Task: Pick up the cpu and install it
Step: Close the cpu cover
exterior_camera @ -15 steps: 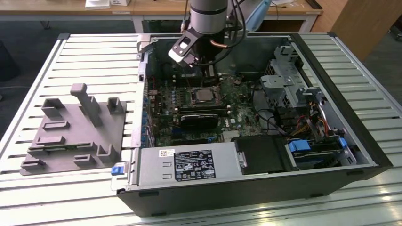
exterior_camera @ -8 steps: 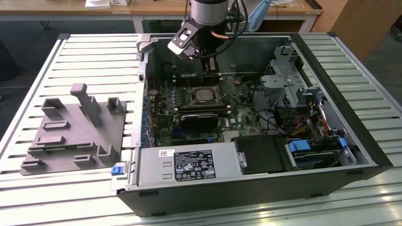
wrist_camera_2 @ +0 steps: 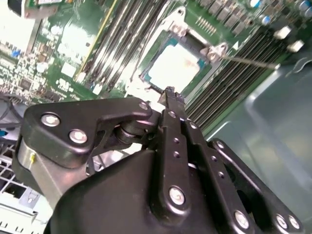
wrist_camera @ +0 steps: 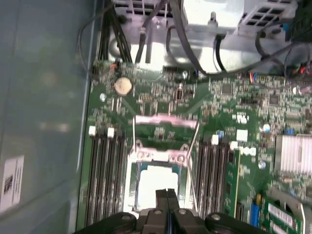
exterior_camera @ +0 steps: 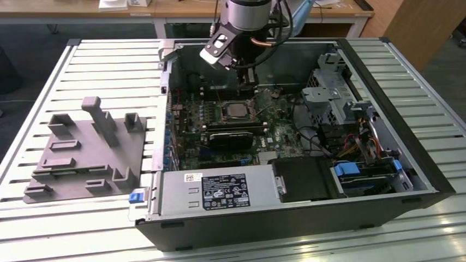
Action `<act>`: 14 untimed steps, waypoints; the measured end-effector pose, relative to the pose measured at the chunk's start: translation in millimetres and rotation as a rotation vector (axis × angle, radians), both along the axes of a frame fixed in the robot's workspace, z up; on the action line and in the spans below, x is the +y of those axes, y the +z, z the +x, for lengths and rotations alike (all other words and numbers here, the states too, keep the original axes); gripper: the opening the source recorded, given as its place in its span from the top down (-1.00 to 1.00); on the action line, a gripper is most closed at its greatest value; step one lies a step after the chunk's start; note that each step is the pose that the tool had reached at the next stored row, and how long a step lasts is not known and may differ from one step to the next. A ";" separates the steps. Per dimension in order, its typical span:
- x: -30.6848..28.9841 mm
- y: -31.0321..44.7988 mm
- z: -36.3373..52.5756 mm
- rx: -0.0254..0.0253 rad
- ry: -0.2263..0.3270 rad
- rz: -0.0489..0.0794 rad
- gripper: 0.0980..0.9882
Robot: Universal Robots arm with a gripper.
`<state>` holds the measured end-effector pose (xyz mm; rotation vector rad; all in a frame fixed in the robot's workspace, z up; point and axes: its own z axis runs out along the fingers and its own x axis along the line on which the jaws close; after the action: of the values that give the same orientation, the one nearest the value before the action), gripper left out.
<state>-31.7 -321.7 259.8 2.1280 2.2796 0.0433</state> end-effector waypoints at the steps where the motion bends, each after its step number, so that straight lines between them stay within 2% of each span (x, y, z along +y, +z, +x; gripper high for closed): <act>1: 0.0 -0.2 4.6 0.0042 0.000 0.000 0.98; 3: 0.2 -0.9 13.1 0.0111 0.000 0.000 0.98; 4: 0.6 -1.3 16.4 0.0126 0.000 0.000 0.98; 7: 2.6 -1.8 20.6 0.0130 0.001 0.000 0.98; 14: 3.0 -1.3 27.1 0.0128 0.001 0.000 0.98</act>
<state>-4.6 -318.8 258.5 2.1331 2.2879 0.0298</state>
